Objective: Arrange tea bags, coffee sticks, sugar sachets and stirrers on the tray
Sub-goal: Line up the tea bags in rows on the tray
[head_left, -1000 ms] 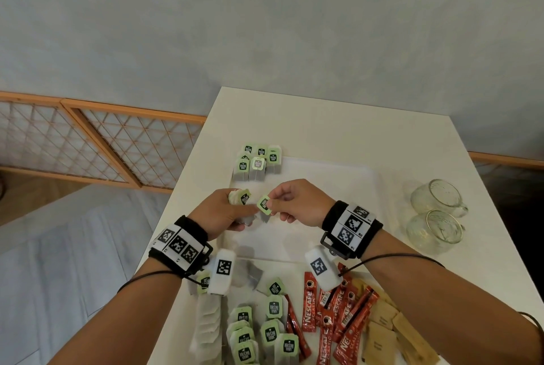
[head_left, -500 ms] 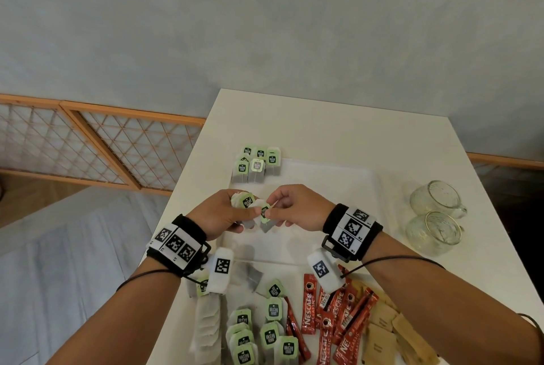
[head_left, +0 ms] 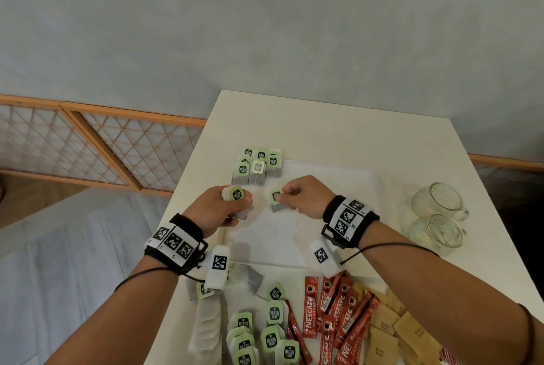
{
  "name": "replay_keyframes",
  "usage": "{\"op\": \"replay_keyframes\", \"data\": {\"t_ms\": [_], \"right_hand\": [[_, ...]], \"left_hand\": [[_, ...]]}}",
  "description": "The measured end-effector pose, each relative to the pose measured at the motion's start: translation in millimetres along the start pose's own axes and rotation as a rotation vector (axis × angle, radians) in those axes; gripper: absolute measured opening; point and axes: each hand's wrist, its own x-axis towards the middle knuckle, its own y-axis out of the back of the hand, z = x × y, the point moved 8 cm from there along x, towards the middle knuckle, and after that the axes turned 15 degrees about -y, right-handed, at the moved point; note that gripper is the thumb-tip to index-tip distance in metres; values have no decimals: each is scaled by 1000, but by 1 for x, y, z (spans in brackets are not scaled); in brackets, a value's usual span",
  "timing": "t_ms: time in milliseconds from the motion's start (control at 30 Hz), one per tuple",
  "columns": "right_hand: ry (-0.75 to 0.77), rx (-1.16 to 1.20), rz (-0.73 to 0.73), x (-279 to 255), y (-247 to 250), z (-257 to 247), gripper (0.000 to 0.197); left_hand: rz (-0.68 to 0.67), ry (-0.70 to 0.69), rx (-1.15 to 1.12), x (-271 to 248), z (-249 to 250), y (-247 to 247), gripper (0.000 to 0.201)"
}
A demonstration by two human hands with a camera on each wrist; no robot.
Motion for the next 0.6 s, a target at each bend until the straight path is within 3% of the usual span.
{"op": "replay_keyframes", "data": {"t_ms": [200,600], "right_hand": [[-62,129,151,40,14,-4,41],[-140,-125,292,65,11,-13,31]], "left_hand": [[14,22,-23,12,-3,-6,23],[-3,78,-39,33,-8,-19,21]]}}
